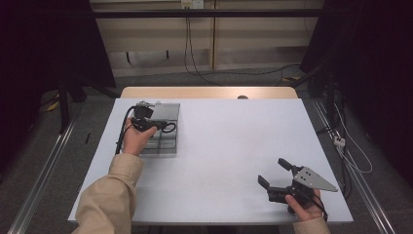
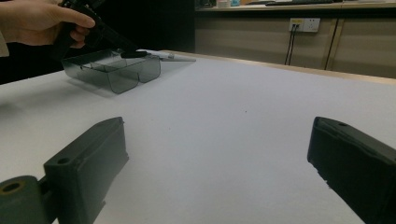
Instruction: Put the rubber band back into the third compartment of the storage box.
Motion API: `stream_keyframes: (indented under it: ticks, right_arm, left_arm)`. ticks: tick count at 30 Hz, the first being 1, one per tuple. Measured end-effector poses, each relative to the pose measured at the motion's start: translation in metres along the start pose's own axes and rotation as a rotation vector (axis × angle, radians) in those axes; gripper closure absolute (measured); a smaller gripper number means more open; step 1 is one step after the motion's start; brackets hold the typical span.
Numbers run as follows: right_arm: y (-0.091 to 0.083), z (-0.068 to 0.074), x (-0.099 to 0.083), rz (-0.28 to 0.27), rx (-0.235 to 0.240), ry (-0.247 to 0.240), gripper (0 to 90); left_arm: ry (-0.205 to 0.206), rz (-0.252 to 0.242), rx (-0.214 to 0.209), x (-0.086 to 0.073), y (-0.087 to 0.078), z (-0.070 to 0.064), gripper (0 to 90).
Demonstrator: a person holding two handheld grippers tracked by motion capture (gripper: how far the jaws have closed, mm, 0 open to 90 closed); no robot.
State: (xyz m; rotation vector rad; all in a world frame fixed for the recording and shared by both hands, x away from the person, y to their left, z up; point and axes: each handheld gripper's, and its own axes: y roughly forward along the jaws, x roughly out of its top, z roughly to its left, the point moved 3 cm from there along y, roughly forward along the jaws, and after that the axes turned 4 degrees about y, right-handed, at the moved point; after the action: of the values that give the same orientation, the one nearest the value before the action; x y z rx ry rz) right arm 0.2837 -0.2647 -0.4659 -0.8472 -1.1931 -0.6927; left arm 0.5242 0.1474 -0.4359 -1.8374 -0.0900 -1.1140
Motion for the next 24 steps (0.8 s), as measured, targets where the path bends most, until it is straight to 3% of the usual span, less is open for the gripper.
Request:
stream_keyframes:
  ticks: [24]
  right_arm:
    - [-0.0002, -0.0004, 0.0002, -0.003, 0.005, -0.002, 3.9]
  left_arm:
    - [-0.011, 0.006, 0.032, -0.0027, 0.0054, 0.0030, 86.9]
